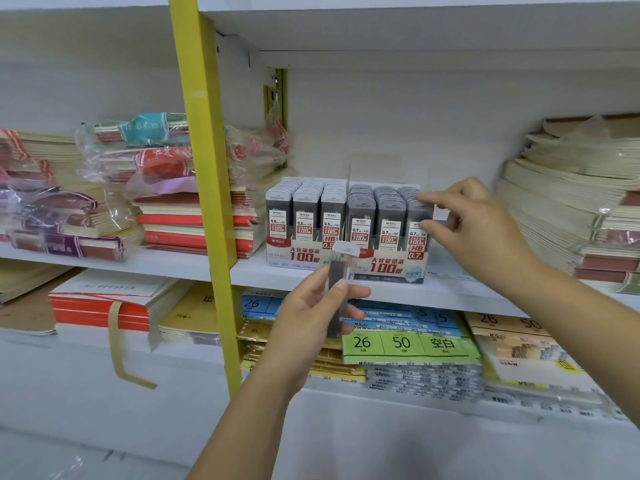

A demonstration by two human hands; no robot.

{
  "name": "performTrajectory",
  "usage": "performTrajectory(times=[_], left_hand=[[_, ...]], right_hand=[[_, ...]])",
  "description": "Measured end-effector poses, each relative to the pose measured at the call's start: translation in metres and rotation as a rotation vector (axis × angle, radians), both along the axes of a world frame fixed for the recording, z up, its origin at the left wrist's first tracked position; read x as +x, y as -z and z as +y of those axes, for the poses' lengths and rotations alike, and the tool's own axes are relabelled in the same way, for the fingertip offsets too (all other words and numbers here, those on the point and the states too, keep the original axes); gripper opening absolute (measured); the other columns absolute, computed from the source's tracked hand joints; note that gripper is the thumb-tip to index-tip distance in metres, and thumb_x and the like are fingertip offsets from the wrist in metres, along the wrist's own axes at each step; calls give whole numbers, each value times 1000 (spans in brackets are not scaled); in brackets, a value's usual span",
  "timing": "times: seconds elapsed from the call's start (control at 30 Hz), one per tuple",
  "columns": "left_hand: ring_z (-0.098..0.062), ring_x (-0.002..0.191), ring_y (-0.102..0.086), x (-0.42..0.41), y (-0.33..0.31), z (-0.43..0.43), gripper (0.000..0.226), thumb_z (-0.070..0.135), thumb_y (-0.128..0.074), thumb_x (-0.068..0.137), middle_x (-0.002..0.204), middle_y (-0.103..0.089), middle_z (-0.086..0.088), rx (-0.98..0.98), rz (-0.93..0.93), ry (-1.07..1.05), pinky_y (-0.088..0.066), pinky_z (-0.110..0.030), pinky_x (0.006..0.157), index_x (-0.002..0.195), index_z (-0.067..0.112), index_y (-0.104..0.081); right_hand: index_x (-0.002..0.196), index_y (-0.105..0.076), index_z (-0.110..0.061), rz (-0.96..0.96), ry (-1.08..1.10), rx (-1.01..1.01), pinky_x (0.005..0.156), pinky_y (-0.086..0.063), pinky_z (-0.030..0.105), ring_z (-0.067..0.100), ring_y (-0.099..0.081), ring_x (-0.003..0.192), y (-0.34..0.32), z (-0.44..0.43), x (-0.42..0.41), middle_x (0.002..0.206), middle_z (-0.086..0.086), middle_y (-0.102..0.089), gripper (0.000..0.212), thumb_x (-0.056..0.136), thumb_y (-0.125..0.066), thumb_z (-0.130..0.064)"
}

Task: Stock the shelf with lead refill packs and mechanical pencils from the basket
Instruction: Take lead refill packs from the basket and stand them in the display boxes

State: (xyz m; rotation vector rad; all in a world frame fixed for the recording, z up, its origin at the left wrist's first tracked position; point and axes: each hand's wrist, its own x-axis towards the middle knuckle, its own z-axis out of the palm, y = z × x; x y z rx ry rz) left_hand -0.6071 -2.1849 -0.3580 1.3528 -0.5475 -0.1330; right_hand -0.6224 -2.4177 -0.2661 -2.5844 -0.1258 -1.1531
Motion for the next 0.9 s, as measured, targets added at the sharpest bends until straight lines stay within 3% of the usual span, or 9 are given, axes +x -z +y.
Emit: performTrajectory(times=[0.07, 0.17, 0.27, 0.37, 0.47, 0.6, 0.9], left_hand=[[-5, 77, -66, -1, 0, 0, 27, 31, -51, 104, 102, -77, 9, 28, -17, -15, -53, -18, 66, 108, 50, -69], [4, 77, -62, -5, -1, -1, 26, 33, -52, 103, 96, -74, 20, 99, -69, -39, -49, -8, 67, 120, 46, -67], [18, 104, -59, -14, -6, -4, 39, 33, -54, 102, 119, -67, 32, 109, -92, 22, -48, -3, 79, 119, 67, -57], [18, 120, -51, -21, -9, -7, 46, 32, -54, 103, 128, -57, 41, 131, -81, 80, -45, -15, 96, 119, 75, -49], [5, 111, -63, -18, -5, -6, 48, 18, -58, 101, 121, -67, 26, 91, -48, 98, -56, -22, 86, 122, 62, -57], [-16, 89, -74, -15, -5, -4, 31, 11, -63, 97, 107, -77, -2, 48, 48, 143, -60, -27, 68, 119, 33, -66], [-13, 88, -75, -11, -7, -17, 31, 12, -66, 96, 103, -77, 9, 77, 1, 39, -61, -25, 67, 120, 31, -66]], right_hand=[[123, -65, -18, -46, -18, 9, 67, -35, 3, -2, -48, 71, 6, 9, -10, 95, -6, -46, 33, 90, -66, -17], [108, -69, -26, -4, -186, 122, 68, -40, 4, -1, -55, 74, 17, 35, -28, 87, -13, -58, 19, 90, -62, -25], [106, -65, -37, 232, -400, 381, 61, -48, 14, 6, -62, 69, 25, 61, -35, 80, -7, -67, 17, 89, -61, -37], [101, -66, -34, 257, -426, 479, 60, -48, 18, 9, -65, 66, 33, 68, -32, 78, -4, -68, 11, 93, -61, -28], [101, -65, -30, 225, -443, 584, 61, -49, 20, 8, -64, 67, 35, 63, -32, 76, -6, -69, 20, 97, -55, -14], [107, -57, -25, 216, -472, 688, 59, -51, 21, 11, -64, 66, 36, 54, -35, 77, 1, -71, 15, 99, -52, -13], [103, -58, -17, 228, -485, 762, 58, -52, 22, 15, -69, 68, 29, 46, -35, 81, 2, -74, 16, 90, -66, -13]])
